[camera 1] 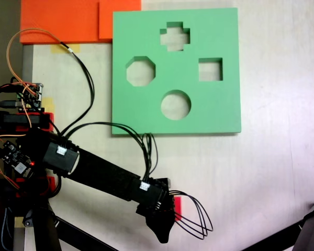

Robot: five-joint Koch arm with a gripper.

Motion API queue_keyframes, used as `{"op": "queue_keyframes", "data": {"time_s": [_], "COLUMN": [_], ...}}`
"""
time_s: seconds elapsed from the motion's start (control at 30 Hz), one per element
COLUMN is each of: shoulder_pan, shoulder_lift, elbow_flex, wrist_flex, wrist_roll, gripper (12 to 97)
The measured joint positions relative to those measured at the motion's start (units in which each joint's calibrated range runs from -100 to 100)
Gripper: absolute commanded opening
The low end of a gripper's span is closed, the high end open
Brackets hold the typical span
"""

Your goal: Put the square block into the corresponding hole

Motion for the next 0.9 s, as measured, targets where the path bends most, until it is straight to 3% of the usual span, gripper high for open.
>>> {"op": "queue_keyframes", "data": {"time_s": [0.17, 0.27, 0.53, 0.7, 0.9], "shoulder_pan": [0.0, 0.0, 0.0, -0.1, -0.6], "shoulder_lift": [5.5, 7.9, 9.8, 11.2, 11.5], "elbow_flex": [0.0, 0.0, 0.1, 0.1, 1.1], "wrist_flex": [0.1, 0.2, 0.3, 0.9, 1.5], "wrist_roll": [0.0, 0.0, 0.0, 0.0, 0.1], "gripper": [83.8, 76.0, 73.5, 63.8, 46.4]}}
